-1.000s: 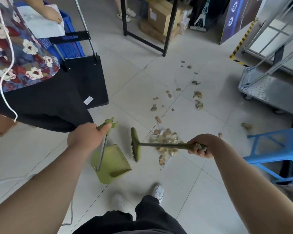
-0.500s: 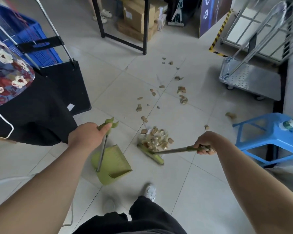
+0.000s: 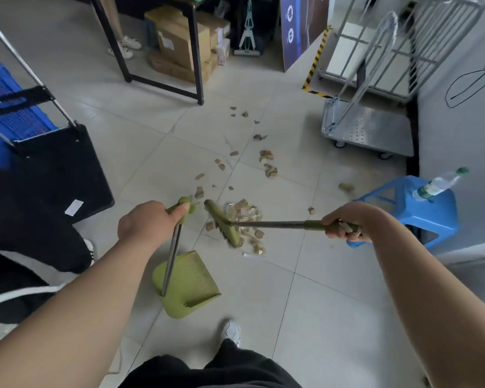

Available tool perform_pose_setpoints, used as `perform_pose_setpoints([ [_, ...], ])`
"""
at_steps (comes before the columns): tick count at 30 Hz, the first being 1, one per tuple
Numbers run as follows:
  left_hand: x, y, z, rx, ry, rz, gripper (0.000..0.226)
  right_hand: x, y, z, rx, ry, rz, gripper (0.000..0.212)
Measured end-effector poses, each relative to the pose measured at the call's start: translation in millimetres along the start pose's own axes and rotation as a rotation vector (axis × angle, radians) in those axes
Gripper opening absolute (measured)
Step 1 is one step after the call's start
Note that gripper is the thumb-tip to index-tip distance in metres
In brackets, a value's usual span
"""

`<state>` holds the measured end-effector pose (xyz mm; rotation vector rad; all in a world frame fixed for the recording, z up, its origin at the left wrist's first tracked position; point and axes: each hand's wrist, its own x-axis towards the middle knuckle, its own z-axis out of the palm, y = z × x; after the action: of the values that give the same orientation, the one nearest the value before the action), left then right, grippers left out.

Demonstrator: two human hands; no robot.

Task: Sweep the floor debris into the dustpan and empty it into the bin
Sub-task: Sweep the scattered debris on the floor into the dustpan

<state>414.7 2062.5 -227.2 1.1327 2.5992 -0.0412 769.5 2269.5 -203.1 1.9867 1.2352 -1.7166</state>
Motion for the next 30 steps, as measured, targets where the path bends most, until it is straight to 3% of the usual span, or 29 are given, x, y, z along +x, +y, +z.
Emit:
perform_pose_setpoints([
  [10, 13, 71, -14, 0.013, 0.040, 0.142, 0.072, -10, 47, -45, 0.138, 0.160, 0.043, 0.018],
  [18, 43, 111, -28, -0.012, 0.053, 0.249, 0.074, 26, 93, -42, 0.243, 0.413, 0.107, 0.021],
  [25, 86, 128, -33, -0.021, 0.054, 0.326, 0.075, 62, 77, -9, 0.206, 0.414, 0.222, 0.018],
  [30, 124, 141, -47, -0.001, 0.041, 0.355, 0.074, 80, 27, 27, 0.236, 0.292, 0.242, 0.021],
])
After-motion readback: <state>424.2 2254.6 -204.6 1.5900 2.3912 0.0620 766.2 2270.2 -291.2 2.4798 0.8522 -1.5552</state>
